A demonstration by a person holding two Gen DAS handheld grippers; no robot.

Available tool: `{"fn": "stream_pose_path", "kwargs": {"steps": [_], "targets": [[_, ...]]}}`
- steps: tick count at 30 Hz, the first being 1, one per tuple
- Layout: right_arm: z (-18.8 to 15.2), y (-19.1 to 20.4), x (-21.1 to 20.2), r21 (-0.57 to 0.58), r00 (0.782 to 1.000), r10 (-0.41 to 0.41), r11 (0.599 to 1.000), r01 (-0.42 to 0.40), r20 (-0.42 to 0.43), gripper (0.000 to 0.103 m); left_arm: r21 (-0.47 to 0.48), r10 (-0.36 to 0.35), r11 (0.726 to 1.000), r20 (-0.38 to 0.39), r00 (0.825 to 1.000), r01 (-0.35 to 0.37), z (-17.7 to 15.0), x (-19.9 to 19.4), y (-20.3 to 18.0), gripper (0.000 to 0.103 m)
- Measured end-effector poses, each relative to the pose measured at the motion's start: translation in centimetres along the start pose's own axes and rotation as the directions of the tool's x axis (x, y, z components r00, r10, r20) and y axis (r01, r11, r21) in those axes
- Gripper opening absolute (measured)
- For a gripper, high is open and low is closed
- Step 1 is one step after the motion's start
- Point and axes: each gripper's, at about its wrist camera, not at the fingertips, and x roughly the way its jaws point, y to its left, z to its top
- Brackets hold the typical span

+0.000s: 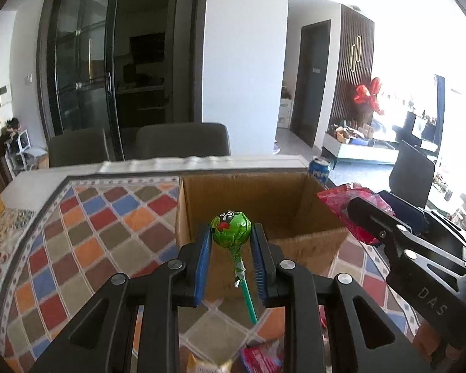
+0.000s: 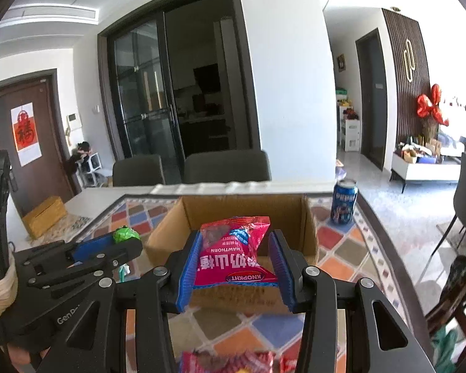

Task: Organize snacks
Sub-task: 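Carry the lollipop in left tool and pink bag in right tool over the box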

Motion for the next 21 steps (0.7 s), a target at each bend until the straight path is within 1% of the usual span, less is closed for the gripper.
{"fn": "stream_pose_path", "kwargs": {"steps": [4,7,11,14,18,21], "targets": [[1.8,-0.7,1.7,0.003,1.000,-0.011,1.000,0.011,-0.011,0.045,0.018,0.008,1.000,0.013,1.000,-0.008,2.0,1.1,0.2,0.026],[3.0,-1.4,3.3,0.013,1.000,-0.015,1.000,0.015,-0.024,0.045,0.024,0.009,1.000,0.003,1.000,-0.009,3.3,2.4,0.6,0.026],[4.0,-2.0,5.1,0.023,0.999,0.002,1.000,0.000,-0.052,0.046,0.031,0.006,1.000,-0.027,1.000,-0.005,4.4,4.5,0.8,0.026],[4.2,-2.2,6.7,0.027,0.997,0.006,1.000,-0.003,-0.077,0.046,0.022,-0.010,1.000,-0.068,0.998,0.011,5.1,6.7,1.0,0.026],[4.3,-2.5,8.6,0.018,0.994,-0.005,1.000,0.008,-0.111,0.046,0.019,-0.016,1.000,-0.123,0.992,0.019,5.3,9.2,0.9,0.026],[3.9,-2.6,9.4,0.012,0.992,-0.017,1.000,0.019,-0.124,0.046,0.028,-0.008,1.000,-0.150,0.989,0.012,5.2,10.4,0.8,0.026]]}}
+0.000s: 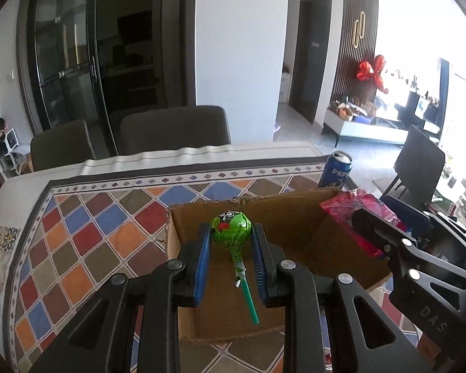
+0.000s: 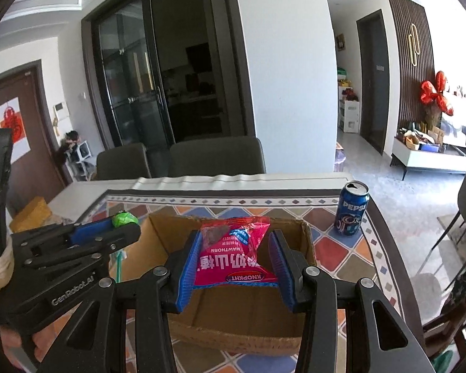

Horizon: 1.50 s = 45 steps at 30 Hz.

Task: Organize snacks
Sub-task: 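Carry the lollipop in left tool and pink bag in right tool over the box, then open right tool to drop the pink bag while left tool drops the lollipop, then move left tool to the beige biscuit bag while right tool reaches a wrapped candy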

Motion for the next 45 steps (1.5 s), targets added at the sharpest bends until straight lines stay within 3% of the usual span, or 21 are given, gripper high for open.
{"fn": "stream_pose_path", "kwargs": {"steps": [2,4,5,7,12,28,38,45], "targets": [[-0.1,0.0,0.6,-0.002,1.000,-0.009,1.000,0.009,-0.007,0.046,0.002,0.018,1.000,-0.011,1.000,-0.018,0.0,0.4,0.0,0.035],[-0.3,0.0,1.0,-0.013,1.000,-0.021,1.000,0.021,-0.010,0.047,-0.003,0.033,0.999,-0.002,0.999,-0.033,-0.2,0.2,0.1,0.054],[-0.2,0.1,1.1,-0.021,1.000,-0.028,0.999,0.028,-0.013,0.047,-0.004,0.043,0.999,0.004,0.999,-0.043,-0.4,-0.1,0.2,0.055],[-0.3,0.1,1.1,-0.031,0.998,-0.059,0.998,0.058,-0.019,0.061,-0.004,0.058,0.998,0.005,0.998,-0.058,-0.7,-0.6,0.4,0.057],[-0.9,0.0,-0.5,-0.018,0.998,-0.067,0.998,0.066,-0.017,0.061,0.004,0.064,0.998,0.021,0.998,-0.064,-2.4,-2.9,0.2,0.069],[-5.9,-0.8,-8.4,-0.073,0.997,-0.071,0.995,0.070,-0.013,0.064,0.092,0.006,0.996,0.071,0.997,-0.013,-8.5,-9.6,-4.1,0.077],[-9.9,-2.0,-11.0,-0.077,0.994,-0.096,0.993,0.091,-0.058,0.064,0.098,-0.037,0.994,-0.029,0.999,0.040,-13.5,-9.7,-5.6,0.077],[-13.1,-2.3,-10.6,-0.049,0.985,-0.080,0.996,0.073,-0.155,0.064,0.072,-0.059,0.995,-0.123,0.991,0.068,-16.8,-9.1,-6.1,0.077]]}}
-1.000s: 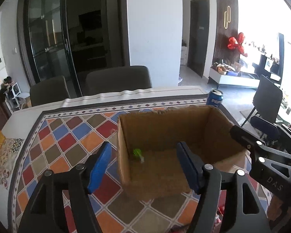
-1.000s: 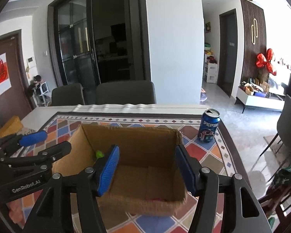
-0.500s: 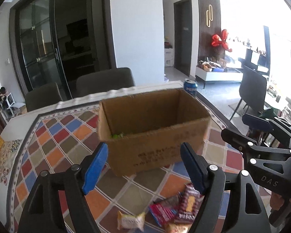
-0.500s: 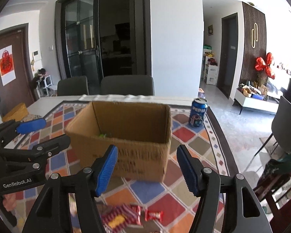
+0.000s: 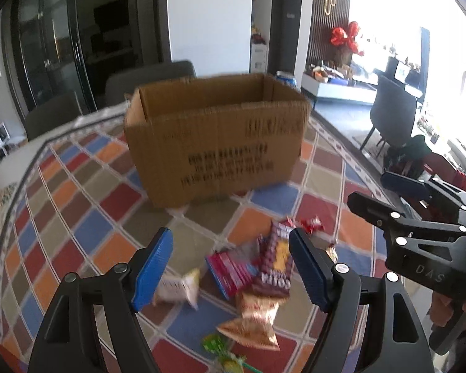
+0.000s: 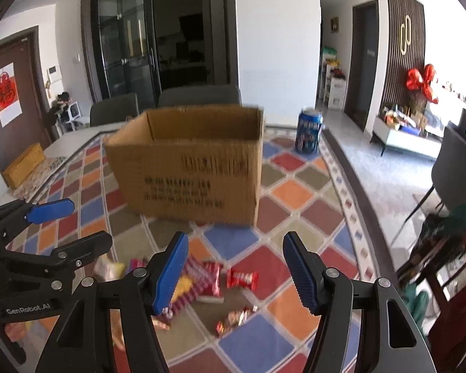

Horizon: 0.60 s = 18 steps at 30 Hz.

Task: Organize snacks
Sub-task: 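Move left tool to the beige biscuit bag while right tool reaches a wrapped candy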

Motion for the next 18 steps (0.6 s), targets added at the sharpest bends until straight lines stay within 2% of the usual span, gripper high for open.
{"fn": "stream_pose_path", "kwargs": {"steps": [7,18], "targets": [[-3.7,-0.4,1.6,0.046,0.992,0.025,0.999,-0.019,-0.125,0.064,-0.014,-0.023,1.000,-0.100,0.995,0.021,-3.2,1.2,-0.6,0.077],[-7.4,-0.4,3.4,0.076,0.971,0.023,0.997,-0.005,-0.240,0.064,-0.025,-0.043,0.999,-0.231,0.972,0.038,-6.5,4.1,-0.9,0.077]]}}
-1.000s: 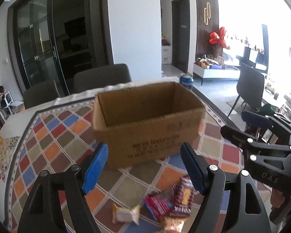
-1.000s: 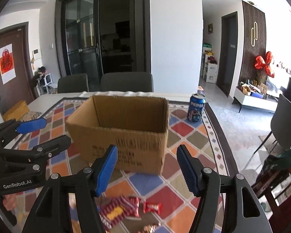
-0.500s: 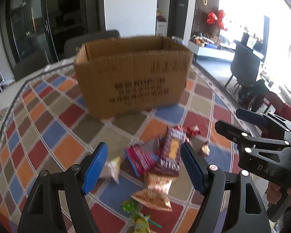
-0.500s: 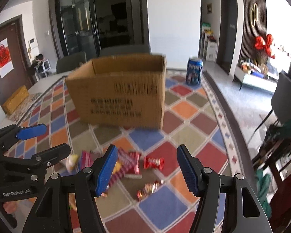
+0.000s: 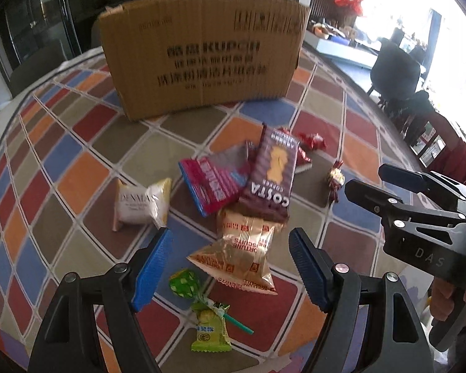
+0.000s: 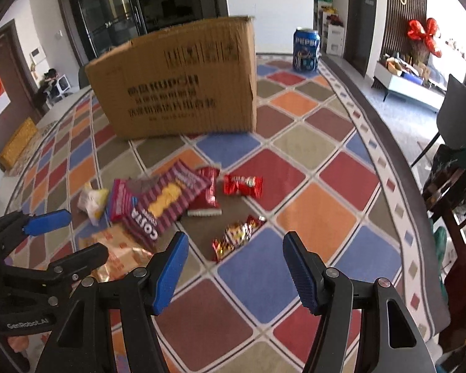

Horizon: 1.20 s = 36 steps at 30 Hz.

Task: Organize snacks
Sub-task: 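Move left tool to the beige biscuit bag while right tool reaches a wrapped candy, then grasp the gold-wrapped candy with right tool while left tool grasps the biscuit bag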

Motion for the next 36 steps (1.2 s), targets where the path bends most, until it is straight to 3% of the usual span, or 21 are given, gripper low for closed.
{"fn": "stream_pose_path", "kwargs": {"steps": [9,14,23,31,36], "targets": [[-0.1,-0.3,1.7,0.029,0.999,-0.002,1.000,0.003,-0.032,0.064,-0.006,-0.018,1.000,-0.058,0.998,0.018,-0.4,2.1,0.0,0.076],[0.2,-0.4,2.6,0.039,0.999,0.001,0.999,0.000,-0.040,0.063,-0.001,-0.024,1.000,-0.067,0.997,0.024,-0.1,2.7,-0.3,0.067],[0.4,-0.6,3.9,0.051,0.998,0.010,0.999,-0.007,-0.063,0.050,-0.003,-0.047,0.999,-0.071,0.996,0.047,0.0,3.1,-0.4,0.060],[0.1,0.0,5.0,0.020,0.996,0.004,1.000,-0.002,-0.089,0.024,-0.013,-0.058,0.998,-0.066,0.996,0.058,-0.1,2.9,-0.3,0.054],[-0.2,0.0,4.6,0.027,0.996,0.023,0.999,-0.021,-0.087,0.024,-0.013,-0.063,0.998,-0.057,0.996,0.062,-0.2,2.3,-0.6,0.053]]}}
